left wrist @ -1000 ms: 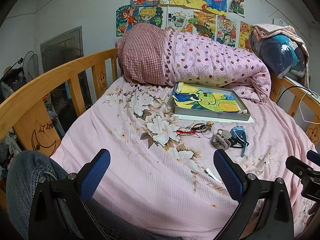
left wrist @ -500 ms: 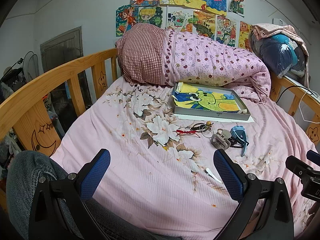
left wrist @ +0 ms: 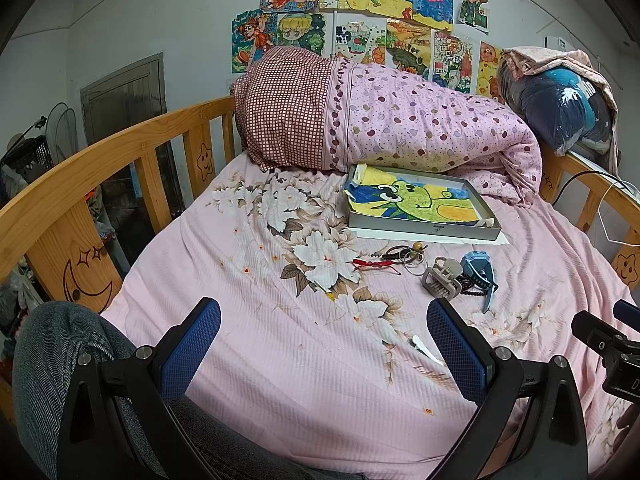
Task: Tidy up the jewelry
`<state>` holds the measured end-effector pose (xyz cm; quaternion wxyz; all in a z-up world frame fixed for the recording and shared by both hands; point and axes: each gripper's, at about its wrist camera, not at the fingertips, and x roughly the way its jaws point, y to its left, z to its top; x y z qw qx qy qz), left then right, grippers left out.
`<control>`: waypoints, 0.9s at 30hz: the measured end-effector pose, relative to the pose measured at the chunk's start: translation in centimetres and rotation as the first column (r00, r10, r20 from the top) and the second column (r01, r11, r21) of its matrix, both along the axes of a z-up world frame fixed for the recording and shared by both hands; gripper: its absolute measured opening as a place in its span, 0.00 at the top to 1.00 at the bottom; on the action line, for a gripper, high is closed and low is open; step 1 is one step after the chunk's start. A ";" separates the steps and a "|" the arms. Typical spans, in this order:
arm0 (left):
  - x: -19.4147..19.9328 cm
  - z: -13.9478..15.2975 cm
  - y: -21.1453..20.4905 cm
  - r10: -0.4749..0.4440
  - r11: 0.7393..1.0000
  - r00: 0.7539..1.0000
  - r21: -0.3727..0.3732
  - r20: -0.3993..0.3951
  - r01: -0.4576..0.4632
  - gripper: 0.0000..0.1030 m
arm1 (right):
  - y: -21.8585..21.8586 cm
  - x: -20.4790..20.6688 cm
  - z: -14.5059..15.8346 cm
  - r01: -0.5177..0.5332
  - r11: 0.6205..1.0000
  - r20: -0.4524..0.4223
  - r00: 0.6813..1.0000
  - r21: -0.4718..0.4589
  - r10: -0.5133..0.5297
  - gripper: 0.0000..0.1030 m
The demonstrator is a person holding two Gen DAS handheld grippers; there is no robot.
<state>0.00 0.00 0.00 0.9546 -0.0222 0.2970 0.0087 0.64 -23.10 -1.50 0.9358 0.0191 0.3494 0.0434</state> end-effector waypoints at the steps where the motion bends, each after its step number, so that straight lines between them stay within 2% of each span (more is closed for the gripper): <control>1: 0.0 0.0 0.0 0.000 1.000 1.000 0.000 0.000 0.000 0.02 | 0.0 0.0 0.0 0.000 1.000 0.000 1.000 0.000 0.000 0.00; 27: 0.3 -0.3 0.2 0.012 1.000 1.000 0.013 -0.025 -0.011 0.02 | -0.4 0.2 0.4 0.018 1.000 0.015 1.000 0.007 -0.018 0.00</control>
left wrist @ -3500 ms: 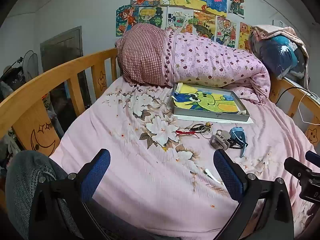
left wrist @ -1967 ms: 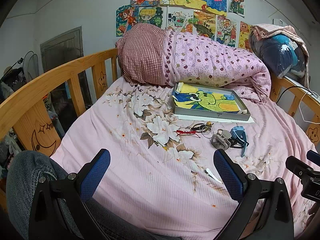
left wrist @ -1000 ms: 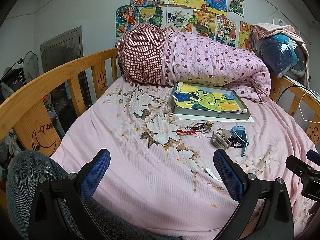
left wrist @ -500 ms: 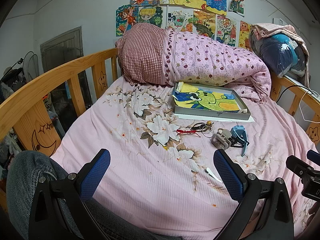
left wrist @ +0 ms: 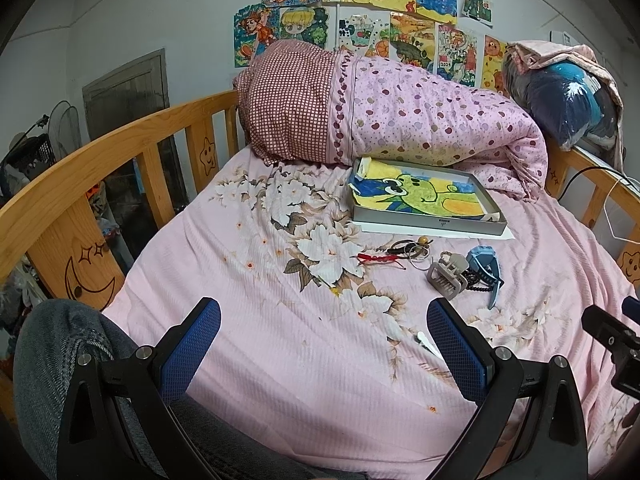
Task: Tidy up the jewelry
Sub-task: 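Move the left tool toward the grey claw clip while the right tool approaches the blue watch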
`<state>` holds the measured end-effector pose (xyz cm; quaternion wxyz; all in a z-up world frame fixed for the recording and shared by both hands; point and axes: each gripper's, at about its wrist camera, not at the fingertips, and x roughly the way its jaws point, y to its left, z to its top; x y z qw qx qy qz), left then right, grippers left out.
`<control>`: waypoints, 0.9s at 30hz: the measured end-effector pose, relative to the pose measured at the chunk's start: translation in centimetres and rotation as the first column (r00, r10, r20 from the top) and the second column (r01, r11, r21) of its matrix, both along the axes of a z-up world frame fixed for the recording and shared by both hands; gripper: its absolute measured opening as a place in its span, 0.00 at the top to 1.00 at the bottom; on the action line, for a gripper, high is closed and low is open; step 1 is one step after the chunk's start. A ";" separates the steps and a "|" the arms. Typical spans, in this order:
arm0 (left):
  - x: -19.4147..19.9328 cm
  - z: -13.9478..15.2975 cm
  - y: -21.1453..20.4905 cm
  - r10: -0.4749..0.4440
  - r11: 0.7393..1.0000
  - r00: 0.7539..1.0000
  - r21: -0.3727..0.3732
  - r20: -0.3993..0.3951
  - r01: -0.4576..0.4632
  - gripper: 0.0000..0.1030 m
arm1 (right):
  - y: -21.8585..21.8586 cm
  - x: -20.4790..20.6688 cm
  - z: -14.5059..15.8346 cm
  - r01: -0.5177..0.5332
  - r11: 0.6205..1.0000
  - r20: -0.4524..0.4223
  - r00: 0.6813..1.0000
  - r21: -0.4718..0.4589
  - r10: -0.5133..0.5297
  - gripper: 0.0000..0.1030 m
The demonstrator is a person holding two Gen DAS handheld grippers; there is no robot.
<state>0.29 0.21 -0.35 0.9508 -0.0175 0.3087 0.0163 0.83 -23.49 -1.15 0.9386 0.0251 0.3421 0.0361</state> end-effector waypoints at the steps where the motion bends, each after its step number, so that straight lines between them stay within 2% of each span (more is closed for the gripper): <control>1: 0.2 0.1 0.2 0.000 1.000 1.000 0.002 -0.004 0.000 0.02 | -0.2 0.1 0.0 0.002 1.000 -0.001 1.000 0.006 -0.002 0.00; 10: 1.1 -0.4 0.4 0.027 1.000 0.998 0.003 -0.054 -0.027 0.02 | -1.0 1.8 -0.6 0.014 0.998 -0.033 0.999 0.055 -0.012 0.00; 19: 4.2 0.0 0.4 -0.020 0.999 0.993 0.024 -0.119 0.023 0.02 | -1.1 4.7 0.1 -0.012 0.999 -0.024 1.000 -0.052 0.011 0.00; 27: 8.3 1.6 0.3 -0.085 0.993 0.991 0.077 -0.103 0.093 0.02 | -2.1 7.5 0.2 -0.015 0.997 -0.046 0.999 -0.079 0.011 0.00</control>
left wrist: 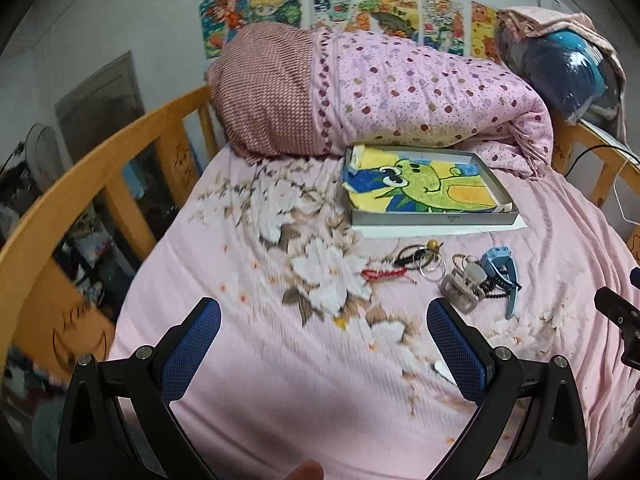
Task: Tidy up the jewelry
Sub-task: 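Move the left tool toward the grey claw clip while the right tool approaches the blue watch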
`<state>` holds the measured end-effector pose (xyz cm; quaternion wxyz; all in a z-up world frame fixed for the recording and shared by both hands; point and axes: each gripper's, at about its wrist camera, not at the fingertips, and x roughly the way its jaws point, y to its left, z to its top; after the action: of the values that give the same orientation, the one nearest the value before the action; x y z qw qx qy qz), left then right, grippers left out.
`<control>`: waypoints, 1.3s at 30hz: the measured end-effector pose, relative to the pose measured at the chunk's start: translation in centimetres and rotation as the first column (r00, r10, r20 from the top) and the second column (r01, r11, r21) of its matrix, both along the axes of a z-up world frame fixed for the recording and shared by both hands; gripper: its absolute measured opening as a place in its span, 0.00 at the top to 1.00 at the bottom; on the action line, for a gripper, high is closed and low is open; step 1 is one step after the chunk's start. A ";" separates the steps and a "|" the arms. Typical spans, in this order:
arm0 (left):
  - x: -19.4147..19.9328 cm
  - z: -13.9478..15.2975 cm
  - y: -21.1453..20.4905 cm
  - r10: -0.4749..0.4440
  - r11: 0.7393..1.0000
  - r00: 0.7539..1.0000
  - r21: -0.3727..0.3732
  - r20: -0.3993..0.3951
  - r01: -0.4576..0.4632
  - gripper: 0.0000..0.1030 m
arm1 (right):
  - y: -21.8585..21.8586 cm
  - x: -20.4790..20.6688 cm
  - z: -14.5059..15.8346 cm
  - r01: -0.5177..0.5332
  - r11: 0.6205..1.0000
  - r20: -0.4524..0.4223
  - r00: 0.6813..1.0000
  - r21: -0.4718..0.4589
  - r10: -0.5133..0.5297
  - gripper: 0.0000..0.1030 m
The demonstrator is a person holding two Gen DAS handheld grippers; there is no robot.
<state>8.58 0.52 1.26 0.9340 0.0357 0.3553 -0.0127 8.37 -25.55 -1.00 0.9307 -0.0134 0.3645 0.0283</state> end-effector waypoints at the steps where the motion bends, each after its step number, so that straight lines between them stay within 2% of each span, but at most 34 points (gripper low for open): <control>1: 0.6 0.1 0.0 -0.015 1.000 1.000 0.005 0.000 0.015 0.02 | -0.1 0.5 0.0 -0.004 1.000 -0.006 1.000 -0.006 0.003 0.00; 4: 2.6 0.0 0.2 -0.055 0.998 0.998 0.004 -0.018 0.055 0.02 | -0.5 2.3 -0.1 -0.036 0.999 -0.051 0.998 -0.004 0.035 0.00; 9: 5.8 -1.0 0.9 -0.103 0.993 0.991 -0.061 -0.091 0.097 0.02 | -0.2 6.0 1.1 -0.147 0.987 -0.134 0.981 -0.061 0.137 0.00; 14: 7.5 -2.5 0.5 -0.169 0.982 0.976 -0.108 -0.139 0.154 0.02 | 0.6 9.4 2.7 -0.282 0.956 -0.245 0.936 -0.085 0.254 0.00; 18: 7.6 -3.6 0.2 -0.226 0.969 0.965 -0.129 -0.131 0.210 0.02 | 1.2 11.3 3.3 -0.366 0.922 -0.313 0.896 -0.123 0.314 0.00; 21: 7.3 -4.2 -0.1 -0.270 0.955 0.956 -0.154 -0.110 0.252 0.02 | 1.1 11.8 3.3 -0.404 0.905 -0.301 0.887 -0.135 0.351 0.00; 23: 7.1 -4.9 -0.5 -0.299 0.945 0.947 -0.174 -0.115 0.277 0.02 | 0.4 11.9 2.7 -0.402 0.910 -0.273 0.891 -0.101 0.363 0.00; 26: 7.0 -6.6 -1.4 -0.351 0.922 0.919 -0.236 -0.180 0.306 0.02 | -0.6 11.8 1.1 -0.385 0.921 -0.220 0.905 -0.055 0.365 0.00; 29: 6.5 -7.9 -2.2 -0.390 0.909 0.894 -0.248 -0.221 0.335 0.02 | -1.5 12.2 -1.3 -0.382 0.924 -0.212 0.904 -0.009 0.371 0.00; 32: 6.6 -9.5 -3.1 -0.404 0.907 0.875 -0.245 -0.267 0.344 0.03 | -1.4 12.5 -3.4 -0.425 0.905 -0.218 0.882 0.016 0.418 0.00; 35: 6.9 -10.5 -3.6 -0.407 0.903 0.860 -0.276 -0.309 0.329 0.03 | -0.9 12.5 -5.2 -0.483 0.874 -0.215 0.849 0.051 0.482 0.00; 39: 6.9 -11.5 -3.6 -0.408 0.902 0.852 -0.291 -0.329 0.320 0.05 | -0.6 12.9 -7.1 -0.507 0.852 -0.220 0.823 0.135 0.524 0.00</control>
<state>15.47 -3.09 -10.21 0.8249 -0.0069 0.5130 -0.2374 21.28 -26.16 -8.11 0.8350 -0.0750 0.4598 0.2929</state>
